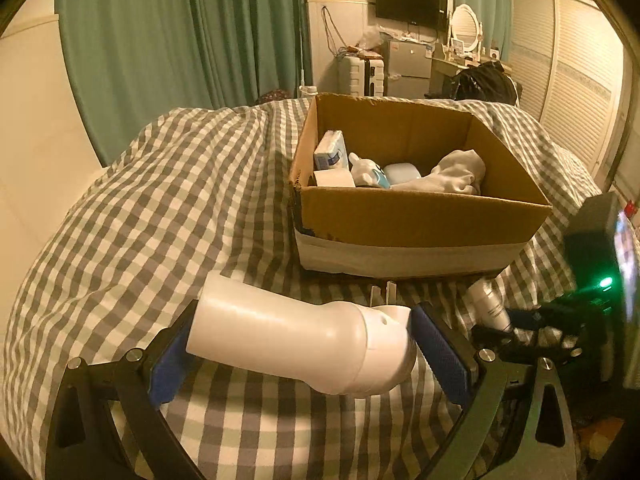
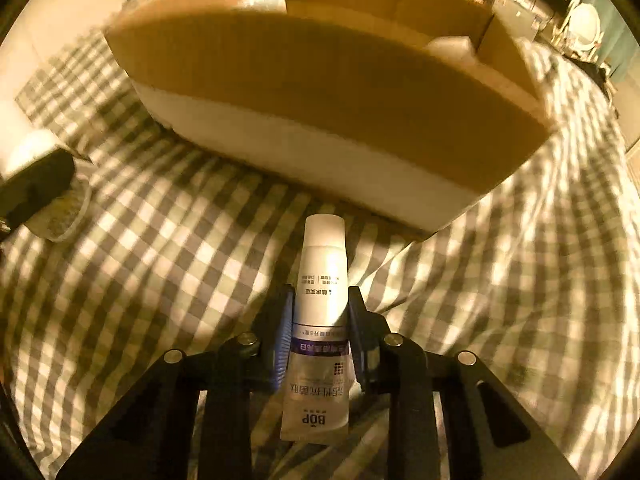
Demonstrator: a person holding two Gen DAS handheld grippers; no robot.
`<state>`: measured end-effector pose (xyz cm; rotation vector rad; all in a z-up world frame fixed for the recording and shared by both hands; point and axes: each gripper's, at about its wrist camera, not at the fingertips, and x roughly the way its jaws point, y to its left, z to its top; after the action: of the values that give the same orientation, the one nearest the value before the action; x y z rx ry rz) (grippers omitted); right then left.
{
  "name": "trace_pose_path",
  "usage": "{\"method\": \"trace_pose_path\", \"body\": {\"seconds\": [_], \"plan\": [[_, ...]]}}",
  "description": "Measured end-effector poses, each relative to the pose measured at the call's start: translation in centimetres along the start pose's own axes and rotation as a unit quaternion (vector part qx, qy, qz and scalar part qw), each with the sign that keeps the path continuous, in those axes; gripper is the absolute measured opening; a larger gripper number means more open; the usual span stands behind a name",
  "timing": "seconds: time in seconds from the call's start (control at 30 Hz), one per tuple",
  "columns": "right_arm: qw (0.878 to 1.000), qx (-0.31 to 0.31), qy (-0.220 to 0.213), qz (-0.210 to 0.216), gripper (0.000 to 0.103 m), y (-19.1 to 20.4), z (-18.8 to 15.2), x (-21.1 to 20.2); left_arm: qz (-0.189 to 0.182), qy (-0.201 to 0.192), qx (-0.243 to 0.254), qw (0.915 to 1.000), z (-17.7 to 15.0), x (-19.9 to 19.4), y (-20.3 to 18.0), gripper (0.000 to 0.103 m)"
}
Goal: Organize objects
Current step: 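Carry the white bottle and white tube into the box and open both tools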
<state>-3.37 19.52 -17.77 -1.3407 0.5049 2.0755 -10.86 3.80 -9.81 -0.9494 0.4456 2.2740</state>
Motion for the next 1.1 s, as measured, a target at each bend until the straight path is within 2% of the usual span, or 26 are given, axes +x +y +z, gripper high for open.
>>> {"method": "trace_pose_path", "body": {"seconds": [0.27,0.5,0.63,0.8,0.93,1.1], "plan": [[0.996,0.007,-0.084,-0.001,0.025,0.2,0.2,-6.2,-0.013,-0.013,-0.004,0.9998,0.4,-2.1,0.0,0.101],[0.990,-0.009,-0.138,0.001,0.025,1.0,2.2,-11.4,-0.031,-0.038,-0.007,0.9988,2.9,-4.2,-0.1,0.101],[0.986,-0.014,-0.165,-0.002,0.025,-0.2,3.5,-13.8,-0.045,-0.062,-0.009,0.9970,5.9,-5.2,-0.1,0.101],[0.979,-0.012,-0.205,0.000,0.025,-1.3,6.4,-16.6,-0.042,-0.095,0.000,0.9946,10.0,-5.5,-0.6,0.101],[0.973,-0.007,-0.229,0.000,0.025,-2.2,9.2,-17.8,-0.037,-0.116,0.018,0.9924,13.4,-4.5,-1.2,0.101],[0.971,-0.009,-0.240,0.000,0.025,-3.3,12.4,-17.6,-0.063,-0.113,0.032,0.9910,16.5,-1.9,-1.4,0.101]]}}
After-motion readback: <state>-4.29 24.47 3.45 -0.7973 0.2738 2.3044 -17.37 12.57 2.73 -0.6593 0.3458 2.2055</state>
